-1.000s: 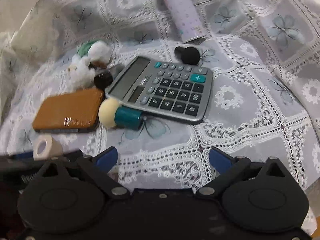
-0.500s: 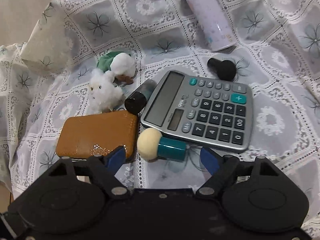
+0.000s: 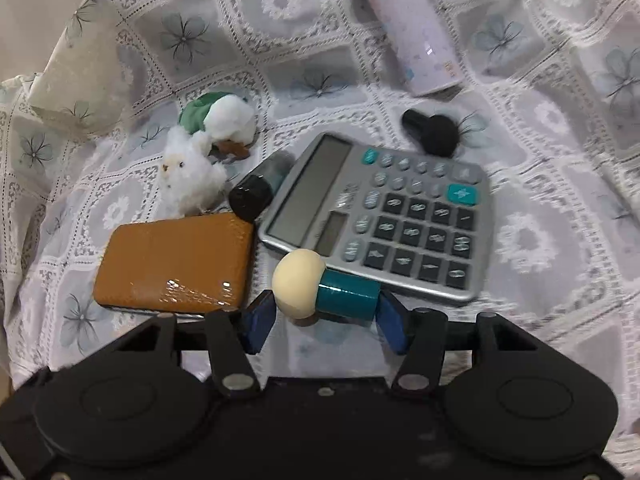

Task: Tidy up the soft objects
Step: 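Close the left tool on the tape roll while the right tool grasps the wooden-handled brush, then carry the tape roll and brush toward the woven basket with both tools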

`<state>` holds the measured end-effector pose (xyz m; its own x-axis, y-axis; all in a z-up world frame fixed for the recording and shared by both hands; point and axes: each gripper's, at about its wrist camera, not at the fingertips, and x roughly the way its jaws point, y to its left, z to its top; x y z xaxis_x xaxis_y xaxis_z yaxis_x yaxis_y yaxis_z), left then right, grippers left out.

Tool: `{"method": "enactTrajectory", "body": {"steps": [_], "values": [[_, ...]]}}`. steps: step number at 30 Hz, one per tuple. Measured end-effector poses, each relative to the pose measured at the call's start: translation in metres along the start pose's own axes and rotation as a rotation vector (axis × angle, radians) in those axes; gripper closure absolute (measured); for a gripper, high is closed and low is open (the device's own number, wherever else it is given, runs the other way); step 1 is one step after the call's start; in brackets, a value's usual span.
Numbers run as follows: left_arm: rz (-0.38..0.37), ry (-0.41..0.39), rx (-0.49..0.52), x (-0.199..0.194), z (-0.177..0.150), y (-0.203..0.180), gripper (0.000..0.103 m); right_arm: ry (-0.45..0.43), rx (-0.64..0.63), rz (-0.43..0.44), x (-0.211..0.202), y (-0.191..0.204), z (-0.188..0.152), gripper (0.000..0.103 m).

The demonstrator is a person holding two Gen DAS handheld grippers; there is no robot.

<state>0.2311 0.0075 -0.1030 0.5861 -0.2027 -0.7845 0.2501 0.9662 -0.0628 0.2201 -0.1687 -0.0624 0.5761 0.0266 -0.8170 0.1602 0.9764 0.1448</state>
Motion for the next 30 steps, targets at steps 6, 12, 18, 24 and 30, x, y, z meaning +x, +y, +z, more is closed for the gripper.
{"method": "enactTrajectory", "body": {"steps": [6,12,18,24,30], "values": [[-0.001,-0.002,-0.003,-0.001,0.0,0.0,0.005,-0.028,-0.145,-0.116,-0.014,-0.006,-0.018,0.048],[0.002,0.003,-0.037,-0.005,0.004,0.006,0.016,-0.031,-0.134,-0.114,-0.011,-0.011,-0.025,0.047],[0.011,-0.008,-0.07,-0.01,0.008,0.015,0.046,-0.039,-0.115,-0.097,-0.01,-0.014,-0.025,0.047],[0.02,-0.016,-0.071,-0.014,0.014,0.01,0.055,-0.044,-0.088,-0.07,-0.014,-0.02,-0.027,0.047],[0.034,-0.036,-0.032,-0.034,0.014,-0.005,0.055,-0.064,-0.06,-0.052,-0.027,-0.028,-0.027,0.048]]}}
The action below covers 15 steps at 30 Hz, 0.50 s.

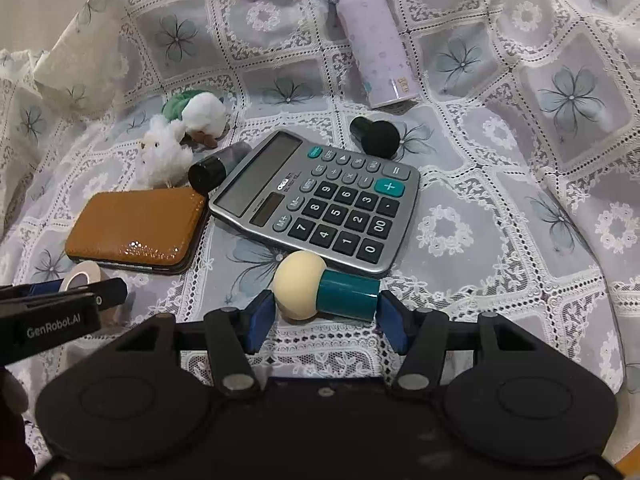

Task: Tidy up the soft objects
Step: 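Carry the tape roll and brush toward the woven basket with both tools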

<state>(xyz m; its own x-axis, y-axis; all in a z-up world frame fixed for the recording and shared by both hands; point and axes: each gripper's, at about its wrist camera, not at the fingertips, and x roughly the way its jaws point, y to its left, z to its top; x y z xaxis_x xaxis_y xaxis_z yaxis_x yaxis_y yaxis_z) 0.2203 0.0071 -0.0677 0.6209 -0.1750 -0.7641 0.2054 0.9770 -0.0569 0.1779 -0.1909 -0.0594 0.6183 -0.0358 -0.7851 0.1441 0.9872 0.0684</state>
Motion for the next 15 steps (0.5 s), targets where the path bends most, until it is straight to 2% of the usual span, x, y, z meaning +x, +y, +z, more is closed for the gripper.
{"method": "enactTrajectory", "body": {"steps": [7,11,12,14,15], "values": [[-0.002,-0.007,0.01,-0.031,-0.009,-0.013,0.055,-0.041,0.023,0.027,-0.028,-0.011,-0.003,0.052],[0.007,-0.008,0.015,-0.038,-0.017,-0.018,0.055,-0.036,0.038,0.025,-0.028,-0.014,-0.006,0.052],[0.007,-0.008,0.013,-0.039,-0.018,-0.018,0.055,-0.037,0.046,0.013,-0.026,-0.014,-0.006,0.05],[0.003,-0.014,0.008,-0.042,-0.018,-0.017,0.055,-0.05,0.075,0.006,-0.024,-0.015,-0.005,0.036],[0.004,-0.016,0.006,-0.043,-0.018,-0.016,0.055,-0.058,0.093,0.002,-0.022,-0.015,-0.004,0.017]]}}
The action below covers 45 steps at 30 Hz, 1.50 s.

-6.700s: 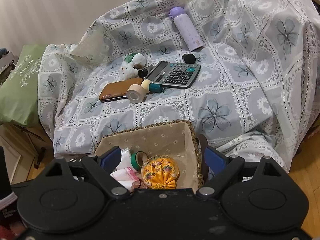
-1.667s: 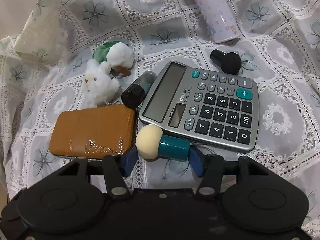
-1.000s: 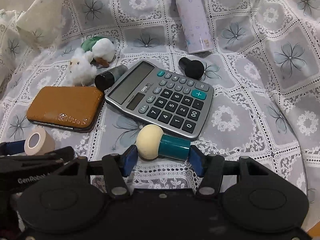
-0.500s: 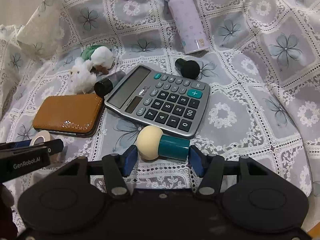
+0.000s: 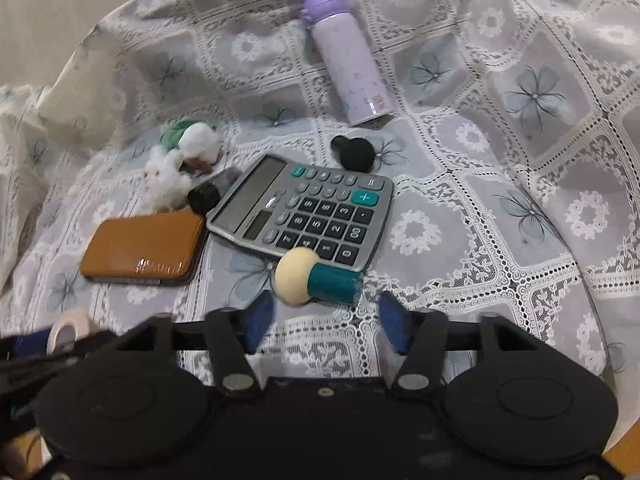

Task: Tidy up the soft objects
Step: 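Carry the tape roll and brush toward the woven basket with both tools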

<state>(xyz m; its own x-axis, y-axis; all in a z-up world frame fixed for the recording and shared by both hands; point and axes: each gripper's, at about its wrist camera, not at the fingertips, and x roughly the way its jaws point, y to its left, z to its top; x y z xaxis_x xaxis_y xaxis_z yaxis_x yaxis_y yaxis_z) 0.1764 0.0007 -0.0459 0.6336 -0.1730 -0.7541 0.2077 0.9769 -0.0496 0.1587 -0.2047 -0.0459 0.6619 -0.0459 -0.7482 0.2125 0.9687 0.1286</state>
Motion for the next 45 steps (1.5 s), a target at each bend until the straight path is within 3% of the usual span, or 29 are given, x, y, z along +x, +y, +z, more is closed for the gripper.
{"method": "enactTrajectory", "body": {"steps": [1,4,10,14,20,23,25,30,36,45], "values": [[0.003,0.001,-0.002,0.0,0.0,0.001,0.055,-0.008,0.016,-0.004,0.002,0.0,0.001,0.01],[0.005,0.003,-0.01,0.002,-0.001,0.005,0.055,-0.011,0.034,-0.011,0.01,0.006,0.003,0.011],[-0.009,0.036,-0.033,0.016,-0.004,0.014,0.055,-0.02,0.076,-0.097,0.032,0.015,0.004,0.001],[-0.013,0.046,-0.035,0.023,-0.005,0.017,0.055,-0.079,0.127,-0.188,0.039,0.017,-0.002,0.001],[-0.021,0.058,-0.043,0.03,-0.002,0.02,0.055,-0.015,0.127,-0.177,0.056,0.017,-0.001,0.001],[-0.023,0.063,-0.049,0.03,-0.002,0.021,0.055,-0.016,0.102,-0.182,0.057,0.019,-0.001,0.008],[-0.022,0.061,-0.048,0.029,-0.002,0.02,0.055,-0.023,0.082,-0.18,0.057,0.02,-0.001,0.022],[-0.019,0.052,-0.043,0.022,-0.002,0.017,0.055,-0.008,0.053,-0.123,0.049,0.017,0.001,0.044],[-0.011,0.032,-0.025,0.004,-0.004,0.01,0.055,0.008,0.076,-0.059,0.029,0.008,0.003,0.044],[-0.016,0.012,0.004,-0.033,-0.021,-0.007,0.055,-0.05,0.032,0.029,-0.037,-0.002,-0.004,0.044]]}}
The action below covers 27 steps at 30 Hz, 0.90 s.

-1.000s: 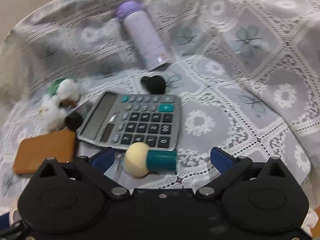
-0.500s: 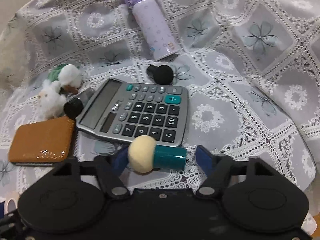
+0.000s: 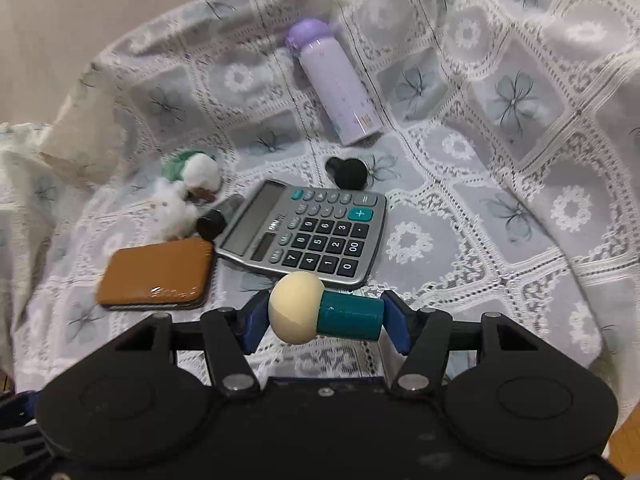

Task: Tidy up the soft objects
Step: 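Carry the tape roll and brush toward the woven basket with both tools, then open the left tool to drop the tape roll while the right tool releases the brush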

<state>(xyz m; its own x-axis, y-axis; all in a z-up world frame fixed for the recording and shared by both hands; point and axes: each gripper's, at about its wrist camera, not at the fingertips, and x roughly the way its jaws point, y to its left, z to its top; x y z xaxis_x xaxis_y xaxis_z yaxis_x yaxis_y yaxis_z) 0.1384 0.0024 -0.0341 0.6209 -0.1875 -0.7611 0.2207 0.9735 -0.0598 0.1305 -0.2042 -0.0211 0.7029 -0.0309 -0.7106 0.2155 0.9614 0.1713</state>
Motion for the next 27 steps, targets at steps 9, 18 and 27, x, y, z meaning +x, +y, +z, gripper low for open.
{"method": "enactTrajectory", "body": {"steps": [9,18,27], "values": [[-0.027,0.015,0.008,-0.033,-0.031,-0.021,0.055,-0.053,-0.038,0.072,-0.072,-0.013,-0.021,0.044],[-0.026,0.032,0.006,-0.062,-0.061,-0.038,0.055,-0.085,0.001,0.13,-0.132,-0.033,-0.052,0.044],[-0.057,0.029,0.007,-0.08,-0.082,-0.05,0.055,-0.076,-0.003,0.154,-0.164,-0.043,-0.081,0.044]]}}
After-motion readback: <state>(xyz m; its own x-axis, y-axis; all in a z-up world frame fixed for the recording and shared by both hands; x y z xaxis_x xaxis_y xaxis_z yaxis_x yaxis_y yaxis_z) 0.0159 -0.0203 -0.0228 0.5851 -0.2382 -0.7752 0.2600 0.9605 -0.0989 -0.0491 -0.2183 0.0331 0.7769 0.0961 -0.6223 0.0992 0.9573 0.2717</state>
